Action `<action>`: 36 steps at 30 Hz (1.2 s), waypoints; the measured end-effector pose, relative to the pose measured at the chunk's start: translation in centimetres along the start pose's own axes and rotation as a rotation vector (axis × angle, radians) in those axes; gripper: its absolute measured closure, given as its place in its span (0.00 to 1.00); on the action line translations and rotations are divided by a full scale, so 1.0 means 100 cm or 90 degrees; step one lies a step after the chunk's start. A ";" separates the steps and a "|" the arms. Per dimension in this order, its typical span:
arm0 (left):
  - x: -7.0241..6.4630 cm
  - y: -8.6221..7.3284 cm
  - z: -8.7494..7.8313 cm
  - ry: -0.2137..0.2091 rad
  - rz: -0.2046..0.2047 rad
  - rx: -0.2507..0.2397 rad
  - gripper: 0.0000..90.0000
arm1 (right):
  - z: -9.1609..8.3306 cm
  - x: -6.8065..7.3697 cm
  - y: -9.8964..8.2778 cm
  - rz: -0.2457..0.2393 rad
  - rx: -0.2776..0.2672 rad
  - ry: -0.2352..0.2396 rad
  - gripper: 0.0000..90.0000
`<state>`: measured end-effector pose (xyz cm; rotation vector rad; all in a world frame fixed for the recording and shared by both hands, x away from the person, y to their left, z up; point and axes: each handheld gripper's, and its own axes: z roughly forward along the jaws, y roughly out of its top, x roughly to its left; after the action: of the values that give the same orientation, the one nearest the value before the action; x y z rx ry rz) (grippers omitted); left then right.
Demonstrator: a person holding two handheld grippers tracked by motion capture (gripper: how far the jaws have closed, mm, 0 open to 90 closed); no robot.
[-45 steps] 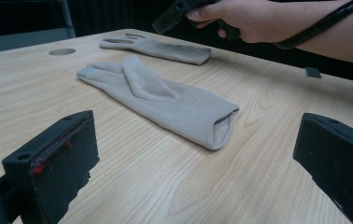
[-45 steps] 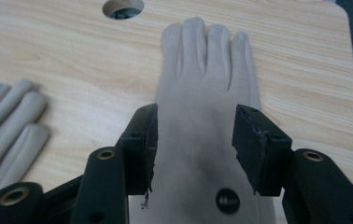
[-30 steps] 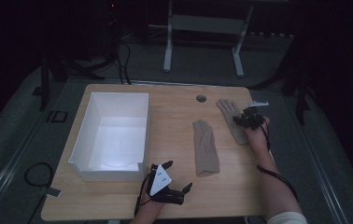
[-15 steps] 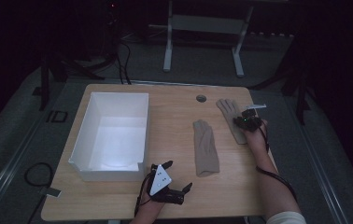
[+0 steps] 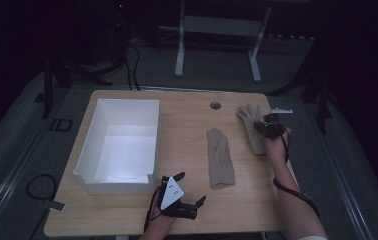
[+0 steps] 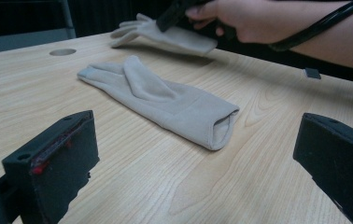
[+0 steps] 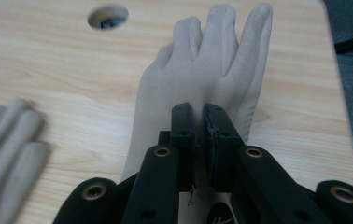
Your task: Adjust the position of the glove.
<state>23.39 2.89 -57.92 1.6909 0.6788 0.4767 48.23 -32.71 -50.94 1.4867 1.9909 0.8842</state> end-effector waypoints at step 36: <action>-0.001 0.000 0.001 0.002 0.005 0.004 0.00 | -0.106 0.021 -0.082 0.080 -0.043 -0.052 0.93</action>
<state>23.39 2.80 -57.91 1.6999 0.6770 0.4832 34.77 -34.41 -50.01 1.5974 1.8074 0.9176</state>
